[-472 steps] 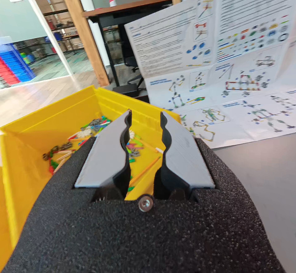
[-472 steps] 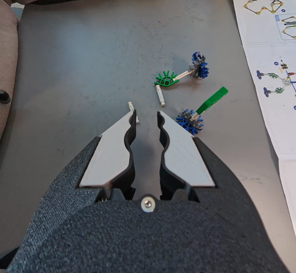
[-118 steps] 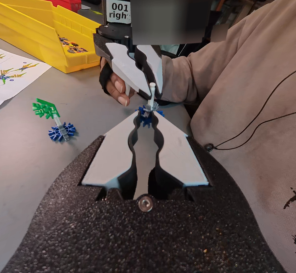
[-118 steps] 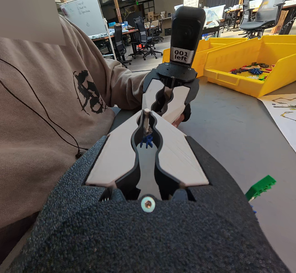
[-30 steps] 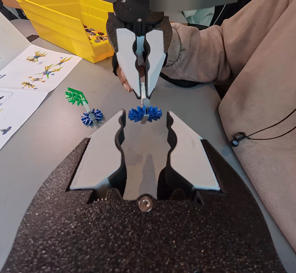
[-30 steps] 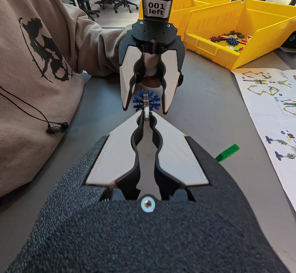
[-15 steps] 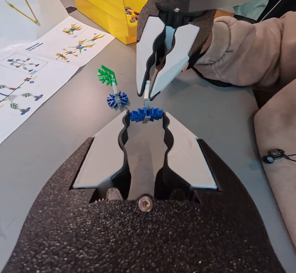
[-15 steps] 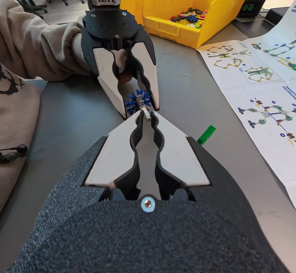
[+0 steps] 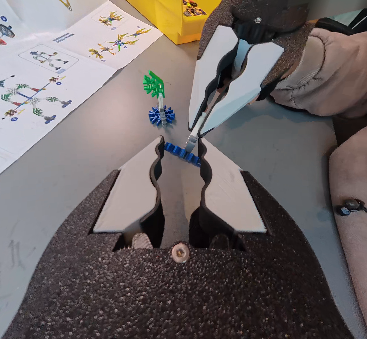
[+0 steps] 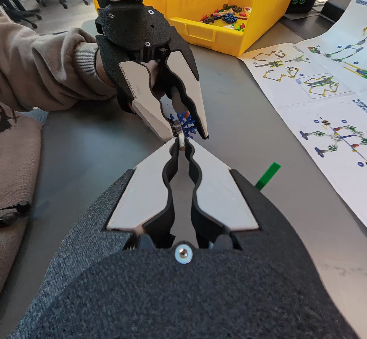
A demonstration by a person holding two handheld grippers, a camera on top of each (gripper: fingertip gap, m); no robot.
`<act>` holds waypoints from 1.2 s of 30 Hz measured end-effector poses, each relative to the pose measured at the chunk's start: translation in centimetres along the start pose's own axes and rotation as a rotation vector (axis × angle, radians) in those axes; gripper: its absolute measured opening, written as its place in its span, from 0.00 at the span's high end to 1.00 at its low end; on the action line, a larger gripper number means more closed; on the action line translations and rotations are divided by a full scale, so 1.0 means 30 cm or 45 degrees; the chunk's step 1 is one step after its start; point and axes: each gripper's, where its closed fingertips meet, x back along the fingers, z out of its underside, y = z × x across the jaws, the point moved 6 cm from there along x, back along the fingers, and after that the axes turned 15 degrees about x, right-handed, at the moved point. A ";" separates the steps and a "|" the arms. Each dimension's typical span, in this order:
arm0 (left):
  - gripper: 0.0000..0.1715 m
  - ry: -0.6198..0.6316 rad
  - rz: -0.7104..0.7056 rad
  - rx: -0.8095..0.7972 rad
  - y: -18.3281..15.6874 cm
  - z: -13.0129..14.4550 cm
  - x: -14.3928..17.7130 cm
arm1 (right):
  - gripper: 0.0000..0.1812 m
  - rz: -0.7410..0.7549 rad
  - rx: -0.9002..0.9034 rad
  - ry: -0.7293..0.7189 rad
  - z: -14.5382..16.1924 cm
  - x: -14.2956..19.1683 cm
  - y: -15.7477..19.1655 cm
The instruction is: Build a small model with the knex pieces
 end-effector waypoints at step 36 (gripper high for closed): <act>0.76 -0.100 0.328 -0.132 -0.109 -0.016 0.059 | 0.98 -0.342 -0.222 -0.335 -0.034 0.065 0.008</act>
